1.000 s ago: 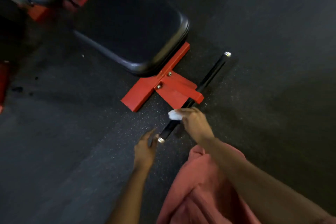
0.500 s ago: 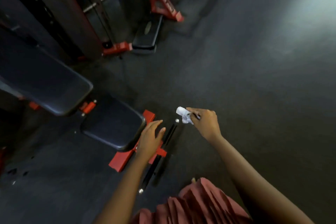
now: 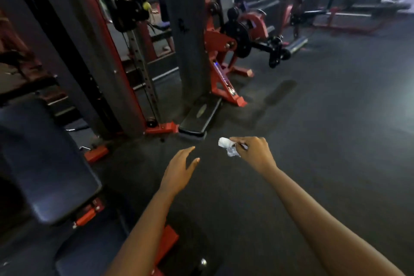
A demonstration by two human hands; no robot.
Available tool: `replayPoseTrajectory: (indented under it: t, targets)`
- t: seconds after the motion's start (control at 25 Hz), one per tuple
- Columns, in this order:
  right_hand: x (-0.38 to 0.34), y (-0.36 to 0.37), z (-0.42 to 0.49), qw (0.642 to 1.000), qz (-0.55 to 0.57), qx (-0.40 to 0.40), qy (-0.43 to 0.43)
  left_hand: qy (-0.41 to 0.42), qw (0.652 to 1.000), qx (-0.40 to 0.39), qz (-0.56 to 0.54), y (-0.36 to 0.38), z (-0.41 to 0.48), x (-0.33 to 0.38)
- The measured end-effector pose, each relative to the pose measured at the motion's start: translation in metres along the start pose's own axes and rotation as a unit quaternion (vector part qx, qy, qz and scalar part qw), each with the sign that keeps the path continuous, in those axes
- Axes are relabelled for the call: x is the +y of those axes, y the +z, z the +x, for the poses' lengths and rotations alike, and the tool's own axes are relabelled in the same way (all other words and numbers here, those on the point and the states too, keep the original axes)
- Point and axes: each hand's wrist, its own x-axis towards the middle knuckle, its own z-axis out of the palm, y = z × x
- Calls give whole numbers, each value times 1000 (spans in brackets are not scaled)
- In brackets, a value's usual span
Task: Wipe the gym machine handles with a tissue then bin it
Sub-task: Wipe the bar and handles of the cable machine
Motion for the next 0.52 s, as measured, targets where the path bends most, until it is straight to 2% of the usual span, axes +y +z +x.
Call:
replayPoseTrajectory:
  t: [0.28, 0.52]
  targets:
    - [1, -26, 217, 992, -24, -23, -120, -23, 995, 74, 64, -31, 171, 3]
    - [-32, -37, 411, 983, 10, -18, -182, -74, 984, 156, 38, -72, 337, -13]
